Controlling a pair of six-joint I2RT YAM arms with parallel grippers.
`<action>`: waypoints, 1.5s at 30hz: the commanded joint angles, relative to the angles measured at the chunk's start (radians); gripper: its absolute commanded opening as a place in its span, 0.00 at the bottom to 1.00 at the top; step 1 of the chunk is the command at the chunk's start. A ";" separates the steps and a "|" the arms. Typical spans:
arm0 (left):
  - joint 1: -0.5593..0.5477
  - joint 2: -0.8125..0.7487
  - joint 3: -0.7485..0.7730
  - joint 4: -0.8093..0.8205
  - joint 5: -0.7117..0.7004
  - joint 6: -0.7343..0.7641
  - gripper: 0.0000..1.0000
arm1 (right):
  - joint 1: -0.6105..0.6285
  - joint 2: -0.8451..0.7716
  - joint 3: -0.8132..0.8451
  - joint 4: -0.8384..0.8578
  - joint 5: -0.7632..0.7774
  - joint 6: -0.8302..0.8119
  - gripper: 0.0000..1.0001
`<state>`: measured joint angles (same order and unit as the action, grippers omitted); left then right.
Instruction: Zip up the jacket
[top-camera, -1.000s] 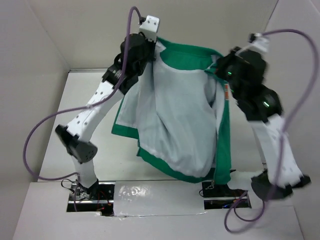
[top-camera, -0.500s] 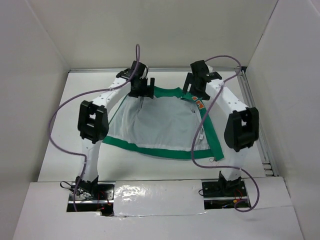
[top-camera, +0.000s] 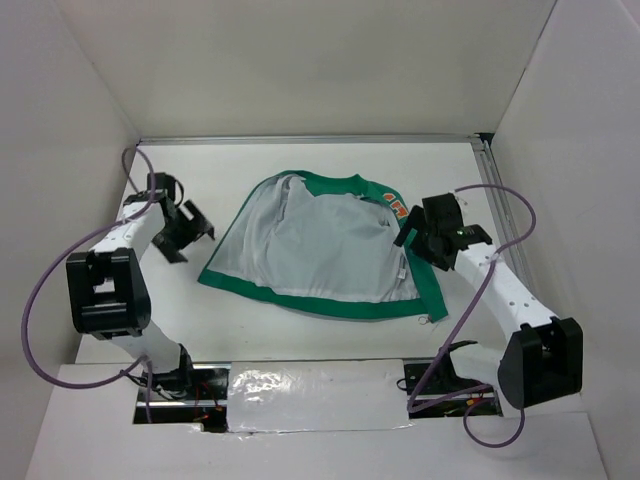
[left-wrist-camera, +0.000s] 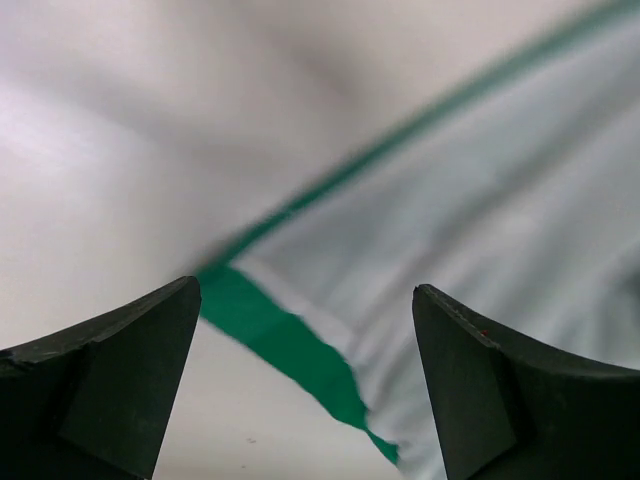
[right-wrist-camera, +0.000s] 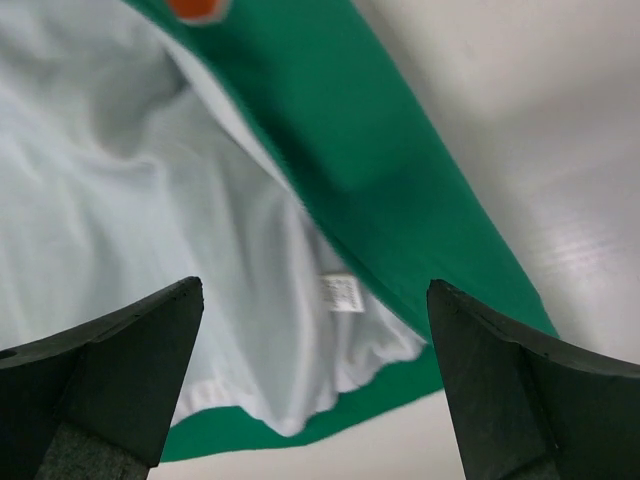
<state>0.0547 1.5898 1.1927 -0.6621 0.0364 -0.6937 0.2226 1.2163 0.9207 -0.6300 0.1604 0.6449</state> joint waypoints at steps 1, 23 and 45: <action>0.091 0.039 -0.074 -0.039 -0.004 -0.083 0.99 | -0.019 -0.077 -0.063 0.052 -0.007 0.036 1.00; -0.029 -0.035 -0.191 0.184 0.086 0.048 0.00 | -0.114 -0.089 -0.189 0.098 -0.019 0.068 0.99; -1.113 0.071 0.133 0.082 0.206 0.192 0.08 | -0.206 -0.178 -0.203 0.012 -0.010 0.059 1.00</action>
<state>-0.9958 1.6745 1.3632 -0.5182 0.1078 -0.4969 0.0307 1.0340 0.6998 -0.5949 0.1551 0.7189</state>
